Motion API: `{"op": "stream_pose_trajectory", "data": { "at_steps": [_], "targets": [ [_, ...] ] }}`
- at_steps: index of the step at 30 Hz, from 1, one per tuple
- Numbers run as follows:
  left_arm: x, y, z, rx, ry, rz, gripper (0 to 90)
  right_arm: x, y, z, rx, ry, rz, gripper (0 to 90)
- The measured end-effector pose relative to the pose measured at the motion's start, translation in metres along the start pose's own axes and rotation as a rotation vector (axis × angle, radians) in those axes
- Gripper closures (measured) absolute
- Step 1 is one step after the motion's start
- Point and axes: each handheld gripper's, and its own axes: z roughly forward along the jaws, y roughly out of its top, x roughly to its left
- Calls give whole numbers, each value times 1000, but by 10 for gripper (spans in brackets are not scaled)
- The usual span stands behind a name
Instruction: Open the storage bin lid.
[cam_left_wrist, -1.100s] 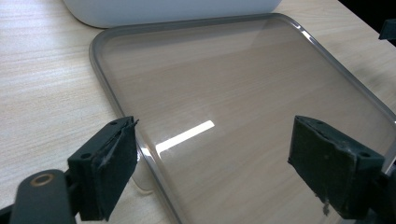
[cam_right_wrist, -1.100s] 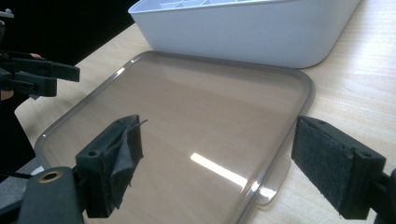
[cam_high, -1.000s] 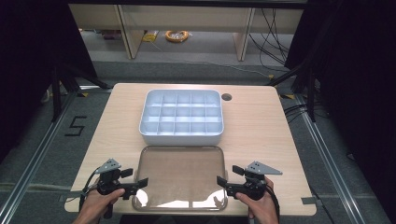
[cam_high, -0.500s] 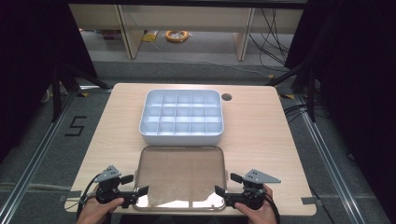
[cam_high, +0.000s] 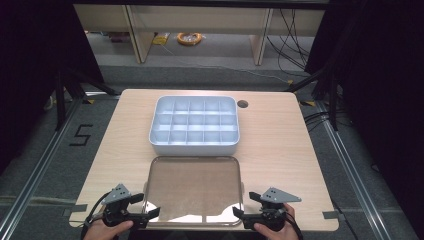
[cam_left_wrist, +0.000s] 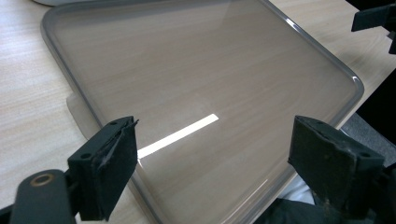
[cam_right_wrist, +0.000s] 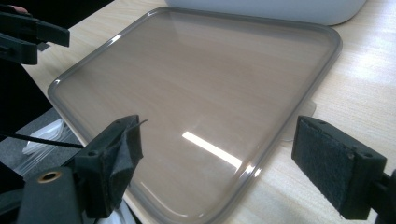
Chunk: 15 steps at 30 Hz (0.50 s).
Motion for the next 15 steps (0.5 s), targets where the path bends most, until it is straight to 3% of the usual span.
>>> {"op": "stream_pose_trajectory", "data": {
  "at_steps": [1, 3, 11, 12, 15],
  "targets": [
    [0, 0, 0, 1, -5, 9, 150, -2, 0, 0, -12, -4, -42, 170],
    [-1, -2, 0, 8, 0, 4, 150, -3, -1, 0, -13, -4, -54, 170],
    [-5, -5, -2, 9, -3, 16, 150, 1, -6, -5, -6, -20, -38, 170],
    [-5, -5, -2, 16, -9, 17, 150, -1, -6, -6, -3, -21, -59, 170],
    [-6, -6, -2, 13, -12, 19, 150, 1, -8, -8, -2, -9, -59, 170]
  ]
}}
